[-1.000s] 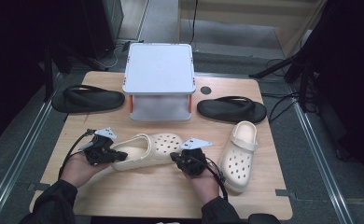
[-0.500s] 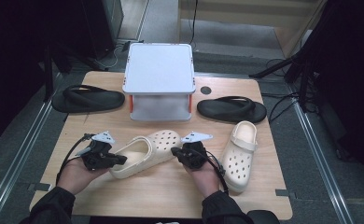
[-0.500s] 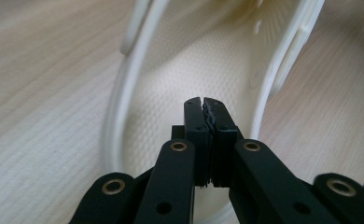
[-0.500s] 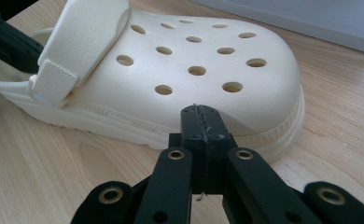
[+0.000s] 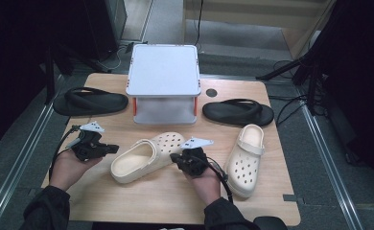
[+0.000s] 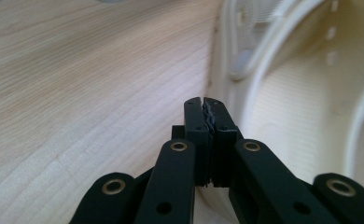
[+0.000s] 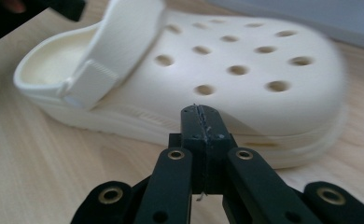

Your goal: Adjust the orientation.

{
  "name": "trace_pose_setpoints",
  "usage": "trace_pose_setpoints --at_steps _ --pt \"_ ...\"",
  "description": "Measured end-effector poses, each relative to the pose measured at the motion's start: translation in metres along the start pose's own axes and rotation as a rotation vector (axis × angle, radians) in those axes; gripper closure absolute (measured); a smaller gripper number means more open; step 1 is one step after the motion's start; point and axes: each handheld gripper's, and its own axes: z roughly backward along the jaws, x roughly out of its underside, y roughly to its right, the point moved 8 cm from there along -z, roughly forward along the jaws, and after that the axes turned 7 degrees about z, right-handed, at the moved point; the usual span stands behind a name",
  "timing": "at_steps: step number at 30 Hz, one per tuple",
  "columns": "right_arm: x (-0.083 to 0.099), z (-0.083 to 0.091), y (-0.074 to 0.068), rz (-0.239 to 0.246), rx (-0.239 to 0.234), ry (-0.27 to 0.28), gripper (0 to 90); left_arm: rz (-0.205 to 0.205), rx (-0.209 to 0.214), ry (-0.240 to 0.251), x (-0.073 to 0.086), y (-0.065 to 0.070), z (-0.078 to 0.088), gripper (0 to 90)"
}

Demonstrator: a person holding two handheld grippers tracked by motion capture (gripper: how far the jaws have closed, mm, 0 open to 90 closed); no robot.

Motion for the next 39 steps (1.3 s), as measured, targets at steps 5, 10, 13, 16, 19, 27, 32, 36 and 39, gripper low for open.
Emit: trace_pose_setpoints --at_steps 5,10,13,16,19,27,32,36,39 --pt "0.004 -0.009 -0.016 0.033 -0.020 -0.020 90.0 -0.003 0.003 -0.057 0.005 -0.004 -0.016 89.6" --pt "0.004 -0.018 -0.016 0.037 -0.017 -0.030 90.0 -0.033 -0.008 -0.075 0.007 0.002 -0.020 89.7" --pt "0.002 -0.019 -0.012 0.029 -0.013 -0.029 90.0 -0.016 0.005 -0.067 0.009 0.004 -0.020 89.7" --pt "0.001 -0.020 -0.009 0.018 -0.009 -0.031 90.0 -0.025 0.008 -0.078 0.014 0.010 -0.018 89.7" --pt "-0.001 -0.021 -0.007 0.020 -0.008 -0.025 90.0 -0.031 0.021 -0.085 0.017 0.013 -0.018 89.7" --pt "-0.005 -0.022 -0.003 -0.001 -0.023 -0.025 90.0 -0.062 0.049 -0.095 0.025 0.037 -0.018 89.2" --pt "-0.007 -0.023 -0.003 0.002 -0.026 -0.020 90.0 -0.070 0.055 -0.099 0.029 0.049 -0.018 89.0" --pt "-0.009 -0.023 -0.001 0.003 -0.021 -0.019 90.0 -0.065 0.076 -0.103 0.032 0.057 -0.019 89.1" --pt "-0.010 -0.023 0.001 -0.008 -0.023 -0.017 90.0 -0.071 0.088 -0.109 0.034 0.063 -0.020 89.0"
